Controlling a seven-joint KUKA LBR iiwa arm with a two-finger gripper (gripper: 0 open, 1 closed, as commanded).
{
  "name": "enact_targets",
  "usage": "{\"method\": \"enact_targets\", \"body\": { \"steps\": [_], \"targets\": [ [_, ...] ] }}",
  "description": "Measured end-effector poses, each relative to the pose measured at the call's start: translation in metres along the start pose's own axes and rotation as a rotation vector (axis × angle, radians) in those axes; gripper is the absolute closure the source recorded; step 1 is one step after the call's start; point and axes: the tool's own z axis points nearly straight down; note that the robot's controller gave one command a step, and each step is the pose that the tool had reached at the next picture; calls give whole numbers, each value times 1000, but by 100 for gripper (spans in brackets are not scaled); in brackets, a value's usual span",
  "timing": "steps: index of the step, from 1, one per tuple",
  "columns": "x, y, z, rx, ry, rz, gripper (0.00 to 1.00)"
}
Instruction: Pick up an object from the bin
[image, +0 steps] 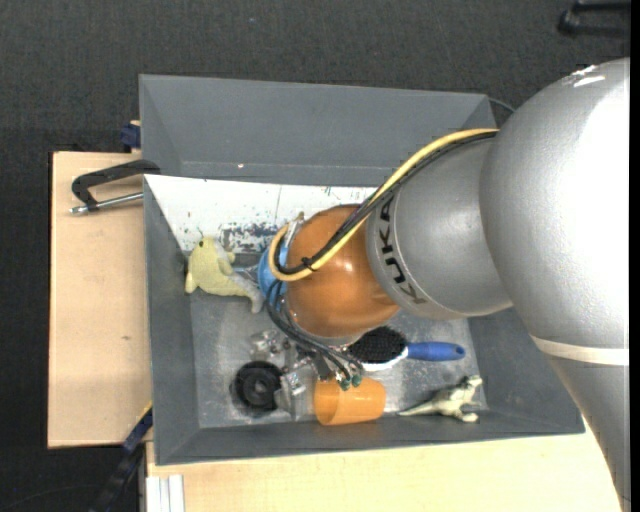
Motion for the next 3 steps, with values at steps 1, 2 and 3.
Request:
{"method": "enact_targets", "body": {
  "steps": [1,2,3],
  "targets": [
    [-35,46,-3,12,6,248,100],
    [-43,37,-117,-1,-14,269,100],
    [-61,41,-10,1,6,12,100]
  ]
}}
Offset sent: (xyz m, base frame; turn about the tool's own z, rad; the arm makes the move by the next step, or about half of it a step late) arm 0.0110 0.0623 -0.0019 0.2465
